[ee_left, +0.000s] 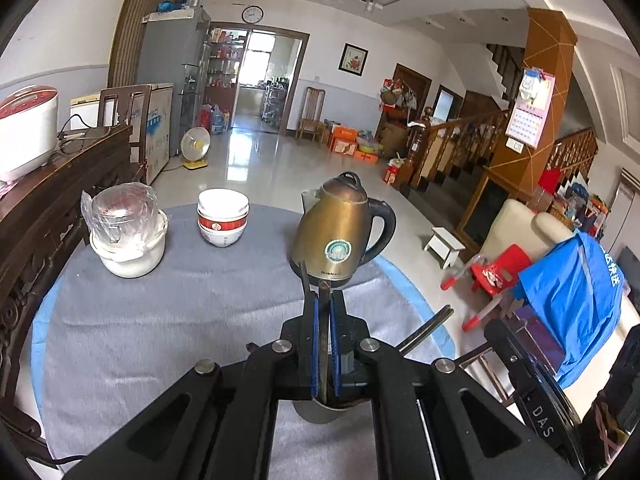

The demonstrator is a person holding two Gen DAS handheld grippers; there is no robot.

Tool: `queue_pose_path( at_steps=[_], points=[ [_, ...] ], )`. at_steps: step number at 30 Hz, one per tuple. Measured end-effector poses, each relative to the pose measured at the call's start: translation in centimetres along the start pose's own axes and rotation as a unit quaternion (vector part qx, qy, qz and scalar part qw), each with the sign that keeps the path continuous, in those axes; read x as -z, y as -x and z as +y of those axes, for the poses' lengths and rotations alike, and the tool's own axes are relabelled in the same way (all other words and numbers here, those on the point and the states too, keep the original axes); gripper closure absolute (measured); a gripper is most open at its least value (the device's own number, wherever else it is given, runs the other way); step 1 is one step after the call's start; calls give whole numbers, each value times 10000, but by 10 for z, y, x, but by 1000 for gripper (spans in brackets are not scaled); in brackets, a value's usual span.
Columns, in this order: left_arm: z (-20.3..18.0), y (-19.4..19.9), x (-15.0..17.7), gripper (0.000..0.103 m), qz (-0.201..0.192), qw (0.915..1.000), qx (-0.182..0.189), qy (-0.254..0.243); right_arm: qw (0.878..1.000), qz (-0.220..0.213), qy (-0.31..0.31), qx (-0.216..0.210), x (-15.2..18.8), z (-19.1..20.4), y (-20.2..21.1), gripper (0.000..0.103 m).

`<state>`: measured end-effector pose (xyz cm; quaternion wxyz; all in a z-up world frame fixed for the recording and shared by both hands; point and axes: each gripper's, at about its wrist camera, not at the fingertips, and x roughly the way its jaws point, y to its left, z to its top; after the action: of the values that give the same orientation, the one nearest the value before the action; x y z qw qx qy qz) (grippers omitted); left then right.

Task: Organize utensils
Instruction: 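Lift the chopstick with the right tool and carry it over the grey holder cup, then open the right tool to drop the chopstick into the holder cup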

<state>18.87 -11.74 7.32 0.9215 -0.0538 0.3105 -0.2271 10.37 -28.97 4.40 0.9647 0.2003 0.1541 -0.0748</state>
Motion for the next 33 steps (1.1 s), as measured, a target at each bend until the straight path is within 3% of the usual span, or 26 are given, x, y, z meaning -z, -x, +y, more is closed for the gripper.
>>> queue_pose_path(
  at_steps=[11,13,16,20,21,24,25,26,33],
  points=[
    [-3,3,5,95,188,9996,112,-177,9990,363,-191,-162,5,-4,-4,94],
    [-2,6,5,87,198,9995,155,-185,9980,481,-321,-259,5,-8,-5,93],
    [-1,14,6,62,142,9996,82,-232,9967,525,-505,-367,4,-13,-3,93],
    [7,28,9,48,74,9994,-136,-313,9960,446,-648,-429,4,-22,6,91],
    [10,32,11,43,99,9993,-168,-318,9958,415,-691,-445,4,-24,8,88],
    [19,37,16,40,188,9989,-312,-311,9950,309,-824,-470,3,-33,15,74],
    [23,39,20,38,253,9985,-377,-307,9947,277,-868,-471,3,-36,17,61],
    [26,40,23,37,291,9983,-405,-302,9944,234,-914,-466,4,-39,20,40],
    [43,41,59,31,718,9933,-783,-458,9959,-118,-800,-418,7,-49,45,38]
  ],
)
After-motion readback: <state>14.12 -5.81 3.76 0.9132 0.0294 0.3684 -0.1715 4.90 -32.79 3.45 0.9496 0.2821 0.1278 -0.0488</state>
